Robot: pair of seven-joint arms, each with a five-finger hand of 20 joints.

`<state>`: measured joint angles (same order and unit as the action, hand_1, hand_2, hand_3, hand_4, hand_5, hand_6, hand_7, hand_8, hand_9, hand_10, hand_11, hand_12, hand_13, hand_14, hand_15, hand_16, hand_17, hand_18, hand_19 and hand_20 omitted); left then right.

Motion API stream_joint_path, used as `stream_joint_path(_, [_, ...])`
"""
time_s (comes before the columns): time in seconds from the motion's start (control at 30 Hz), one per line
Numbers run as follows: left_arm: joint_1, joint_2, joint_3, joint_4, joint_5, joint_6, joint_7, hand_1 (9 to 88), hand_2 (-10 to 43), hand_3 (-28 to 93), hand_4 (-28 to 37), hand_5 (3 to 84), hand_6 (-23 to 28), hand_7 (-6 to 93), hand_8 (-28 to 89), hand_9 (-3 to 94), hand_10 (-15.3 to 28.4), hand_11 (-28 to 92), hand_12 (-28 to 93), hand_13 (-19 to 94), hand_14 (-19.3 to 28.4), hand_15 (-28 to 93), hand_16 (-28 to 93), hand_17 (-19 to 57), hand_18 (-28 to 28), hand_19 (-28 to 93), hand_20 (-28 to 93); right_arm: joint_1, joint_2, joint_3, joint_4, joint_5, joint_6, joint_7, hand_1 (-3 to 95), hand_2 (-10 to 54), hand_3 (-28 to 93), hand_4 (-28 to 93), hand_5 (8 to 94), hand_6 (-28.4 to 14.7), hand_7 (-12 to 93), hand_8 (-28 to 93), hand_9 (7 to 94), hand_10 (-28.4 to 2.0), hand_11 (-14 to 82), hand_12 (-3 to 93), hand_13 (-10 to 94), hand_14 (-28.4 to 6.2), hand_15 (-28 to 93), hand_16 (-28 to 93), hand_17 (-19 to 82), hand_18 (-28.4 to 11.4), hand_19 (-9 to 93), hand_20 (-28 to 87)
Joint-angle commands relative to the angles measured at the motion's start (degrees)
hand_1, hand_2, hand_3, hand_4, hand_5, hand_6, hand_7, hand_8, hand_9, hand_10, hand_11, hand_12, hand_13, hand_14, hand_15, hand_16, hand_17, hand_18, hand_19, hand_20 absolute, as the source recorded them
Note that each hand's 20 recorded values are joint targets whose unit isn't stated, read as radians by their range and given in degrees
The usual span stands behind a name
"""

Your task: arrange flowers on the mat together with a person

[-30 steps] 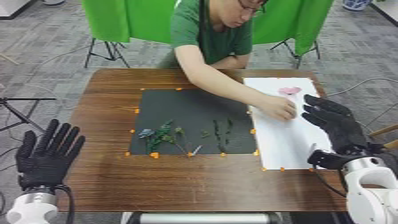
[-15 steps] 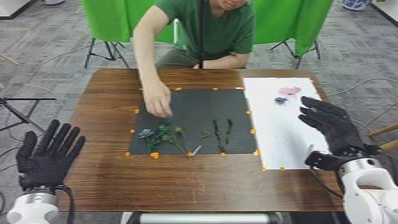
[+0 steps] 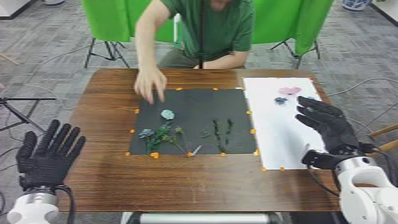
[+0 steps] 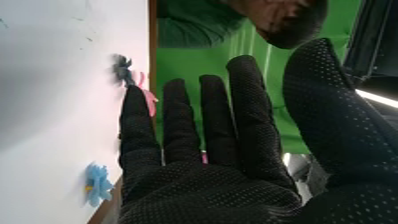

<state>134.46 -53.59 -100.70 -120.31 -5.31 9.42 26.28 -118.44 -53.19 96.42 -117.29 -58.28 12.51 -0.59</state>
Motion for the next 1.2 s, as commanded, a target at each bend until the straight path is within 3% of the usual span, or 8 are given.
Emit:
stream_joint_path(0.03, [0.39, -0.69, 0.12, 0.17, -0.34, 0.34, -0.01, 25.8, 14.5, 67, -28.3, 42.5, 5.8, 7.0, -9, 38.1, 12.5, 14, 5, 29, 12.7, 25, -8, -2.6, 11.3, 25, 11, 1.41, 1.05, -0.48, 0.39, -1.59, 1.04, 0.34, 39.6, -3.4, 73, -25, 50.9, 0.7, 16, -13, 41.9, -7.3, 4.8, 8.8, 32, -9.0, 11, 11, 19, -11.5, 10, 23])
stream_joint_path(0.27, [0.1, -0.6, 0.53, 0.32, -0.23, -0.08, 0.1, 25.6, 14.6, 67, -28.3, 42.5, 5.8, 7.1, -9, 38.1, 12.5, 14, 5, 29, 12.6, 25, -8, -2.6, 11.3, 25, 11, 4.52, 5.71, -1.92, 1.34, -17.96, 5.45, 4.81, 40.1, -4.2, 74, -25, 51.1, 0.8, 16, -13, 42.1, -7.4, 4.8, 8.8, 31, -7.3, 10, 9, 20, -9.8, 8, 23])
stream_joint_path(0.43, [0.28, -0.68, 0.56, 0.23, -0.2, -0.03, 0.22, 25.7, 14.5, 67, -28.3, 42.5, 5.9, 7.0, -9, 38.1, 12.5, 14, 5, 29, 12.6, 25, -8, -2.6, 11.3, 25, 11, 5.58, 7.7, -1.04, 2.99, -38.77, 4.31, 10.58, 42.0, -5.8, 75, -25, 51.0, 1.1, 16, -13, 41.9, -7.1, 4.8, 8.7, 30, -7.1, 10, 8, 20, -9.6, 7, 23])
stream_joint_path(0.6, [0.3, -0.47, 0.53, 0.21, -0.22, -0.21, 0.35, 25.7, 14.5, 67, -28.3, 42.5, 5.9, 6.9, -9, 38.1, 12.5, 14, 5, 29, 12.6, 25, -8, -2.6, 11.3, 25, 11, 10.4, 11.33, -5.03, 6.04, -58.5, 0.48, 21.48, 44.6, -8.0, 76, -26, 49.9, 1.7, 18, -14, 41.9, -6.8, 4.9, 8.9, 29, -7.6, 10, 7, 21, -10.2, 10, 25])
stream_joint_path(0.97, [-0.42, -0.2, 0.52, 0.55, -0.04, -0.06, -0.3, 25.7, 14.5, 67, -28.3, 42.5, 5.8, 6.9, -9, 38.1, 12.4, 14, 5, 29, 12.8, 26, -8, -2.6, 11.3, 25, 11, 17.57, 14.83, -11.18, 14.81, -67.73, -12.09, 26.04, 53.7, -9.5, 75, -28, 47.9, 2.5, 19, -15, 42.3, -6.4, 5.0, 9.6, 34, -6.8, 12, 7, 25, -8.5, 12, 27])
stream_joint_path(1.2, [-0.62, -0.12, 0.81, 0.66, -0.02, 0.04, -0.64, 25.7, 14.5, 67, -28.3, 42.4, 5.8, 6.9, -9, 38.1, 12.4, 14, 5, 29, 12.9, 26, -8, -2.6, 11.3, 25, 11, 20.79, 14.52, -14.76, 19.5, -64.57, -15.31, 23.89, 56.3, -9.5, 73, -28, 48.7, 3.2, 20, -15, 43.6, -5.7, 5.5, 10.4, 41, -6.6, 15, 10, 30, -10.2, 26, 35])
